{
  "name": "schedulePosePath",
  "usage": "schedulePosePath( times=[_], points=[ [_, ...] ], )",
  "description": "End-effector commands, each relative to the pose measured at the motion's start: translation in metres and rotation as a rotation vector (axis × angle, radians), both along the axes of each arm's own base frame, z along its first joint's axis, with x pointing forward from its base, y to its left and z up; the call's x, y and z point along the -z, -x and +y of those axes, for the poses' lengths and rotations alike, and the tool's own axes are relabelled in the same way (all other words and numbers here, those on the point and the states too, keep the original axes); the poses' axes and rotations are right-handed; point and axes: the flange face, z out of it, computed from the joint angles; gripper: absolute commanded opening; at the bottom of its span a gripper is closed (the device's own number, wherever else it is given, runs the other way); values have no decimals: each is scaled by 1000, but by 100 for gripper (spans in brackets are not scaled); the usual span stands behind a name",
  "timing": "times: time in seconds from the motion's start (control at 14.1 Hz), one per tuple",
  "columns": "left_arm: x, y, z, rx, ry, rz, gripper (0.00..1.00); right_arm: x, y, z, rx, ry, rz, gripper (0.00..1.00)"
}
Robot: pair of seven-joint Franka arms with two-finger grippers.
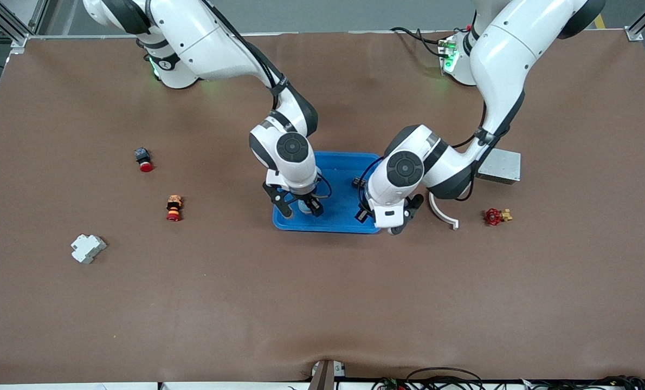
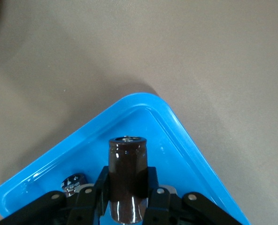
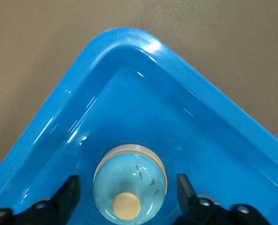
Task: Place electrolytic capacitor and blue bell in tray
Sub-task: 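Lower the bell and capacitor into the tray and open both grippers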
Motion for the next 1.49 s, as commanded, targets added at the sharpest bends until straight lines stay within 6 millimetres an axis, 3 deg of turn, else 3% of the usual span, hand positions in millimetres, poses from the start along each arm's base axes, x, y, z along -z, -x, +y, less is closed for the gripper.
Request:
schedulePosePath(
  times=[0.0, 0.28, 0.42, 0.64, 0.78, 0.85, 0.99, 1.27, 1.42],
  points=[
    [2, -4, -6, -21, -21, -8, 0, 1, -3, 4, 8, 10, -17, 100],
    [17, 0, -19, -40, -17, 4, 0, -15, -13, -1, -8, 27, -11, 100],
    [26, 3, -20, -45, -24, 20, 0, -42, -26, -8, -71, 101, 66, 100],
    [57, 23, -38, -30, -42, 61, 0, -87, -57, -61, -270, 137, 167, 100],
    [64, 20, -32, -45, -52, 68, 0, -112, -76, -107, -386, 138, 212, 100],
    [64, 20, -32, -43, -52, 67, 18, -123, -85, -128, -463, 132, 230, 100],
    [64, 19, -32, -44, -54, 64, 100, -144, -102, -174, -565, 127, 249, 100],
    [46, 14, -32, -49, -42, 39, 100, -182, -130, -272, -748, 119, 270, 100],
    [17, -2, -30, -65, -23, -6, 100, -204, -137, -323, -837, 93, 272, 100]
  ],
)
